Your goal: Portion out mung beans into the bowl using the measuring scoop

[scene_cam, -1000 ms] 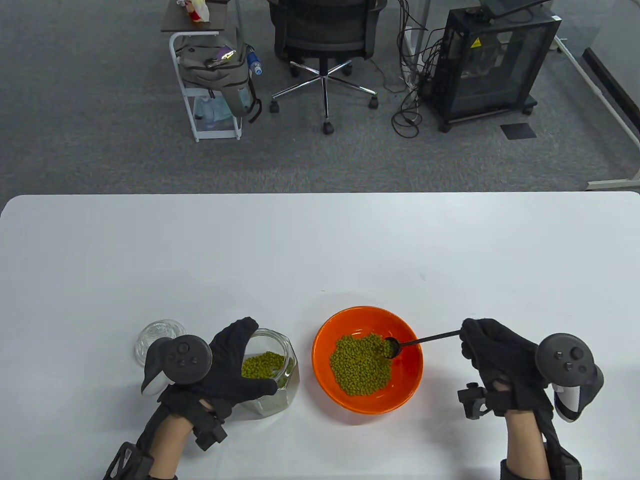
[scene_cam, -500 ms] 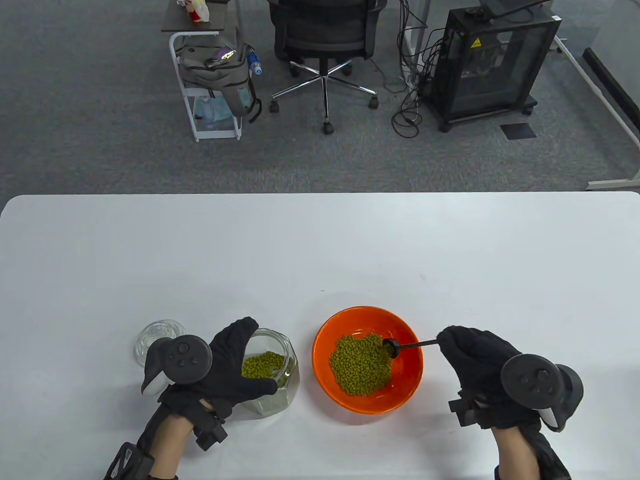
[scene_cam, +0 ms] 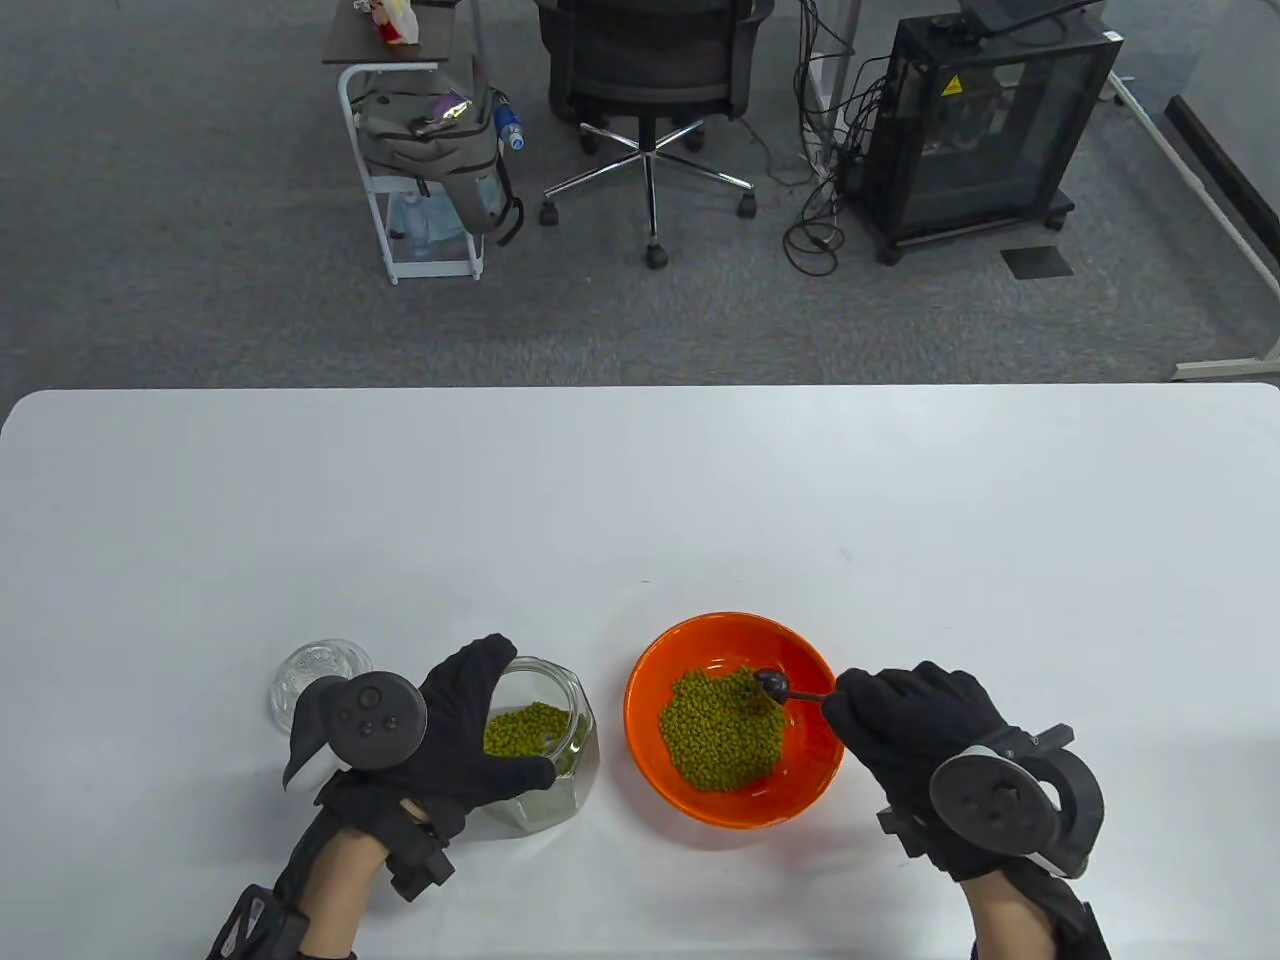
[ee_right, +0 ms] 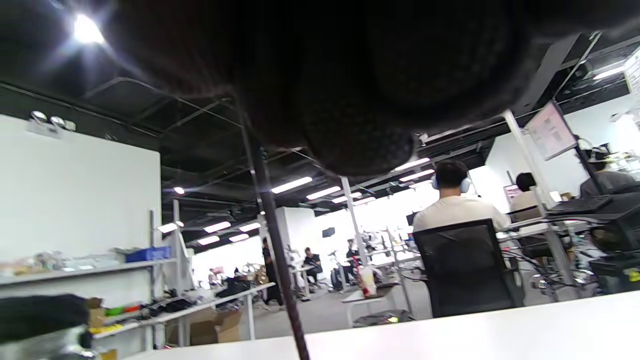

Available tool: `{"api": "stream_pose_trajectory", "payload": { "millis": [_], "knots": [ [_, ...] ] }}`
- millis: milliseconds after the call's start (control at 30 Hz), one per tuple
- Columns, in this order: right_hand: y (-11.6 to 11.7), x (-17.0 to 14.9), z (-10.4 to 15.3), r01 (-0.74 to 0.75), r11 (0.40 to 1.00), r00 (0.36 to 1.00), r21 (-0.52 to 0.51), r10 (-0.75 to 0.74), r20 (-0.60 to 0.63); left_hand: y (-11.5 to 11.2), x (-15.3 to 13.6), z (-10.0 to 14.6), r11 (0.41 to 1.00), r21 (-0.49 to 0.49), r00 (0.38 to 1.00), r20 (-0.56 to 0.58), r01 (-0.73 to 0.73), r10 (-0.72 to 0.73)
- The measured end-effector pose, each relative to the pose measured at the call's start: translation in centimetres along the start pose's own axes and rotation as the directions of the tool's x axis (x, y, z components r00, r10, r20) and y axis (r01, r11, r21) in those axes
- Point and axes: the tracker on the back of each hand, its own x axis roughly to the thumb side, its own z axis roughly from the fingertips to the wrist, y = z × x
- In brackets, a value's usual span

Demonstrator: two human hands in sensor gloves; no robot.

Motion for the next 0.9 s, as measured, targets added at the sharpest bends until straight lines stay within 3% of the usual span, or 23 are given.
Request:
{"api": "stream_pose_trajectory", "payload": {
  "millis": [200, 367, 700, 800, 900],
  "knots": [
    [-1.5, -0.2, 0.1, 0.044, 0.987, 0.999, -0.157, -0.039, 0.038, 0.0, 0.0, 0.0, 1.000, 0.009, 1.000, 0.010, 0.005, -0.005],
    [-1.9, -0.3, -0.5, 0.118, 0.975, 0.993, -0.186, -0.117, 0.016, 0.0, 0.1, 0.0, 1.000, 0.012, 1.000, 0.016, 0.012, -0.012],
    [-2.9, 0.4, -2.5, 0.132, 0.975, 0.991, -0.179, -0.126, 0.045, 0.2, 0.1, 0.1, 0.999, 0.013, 0.998, 0.030, 0.046, -0.047],
    [-3.1, 0.0, -2.9, 0.127, 0.968, 0.992, -0.218, -0.122, 0.037, 0.8, 0.6, 0.4, 0.992, 0.049, 0.992, 0.043, 0.113, -0.115],
    [-3.2, -0.6, -3.2, 0.138, 0.964, 0.990, -0.227, -0.136, 0.024, 1.6, 1.0, 0.9, 0.994, 0.105, 0.996, 0.074, 0.037, -0.045]
  ]
}}
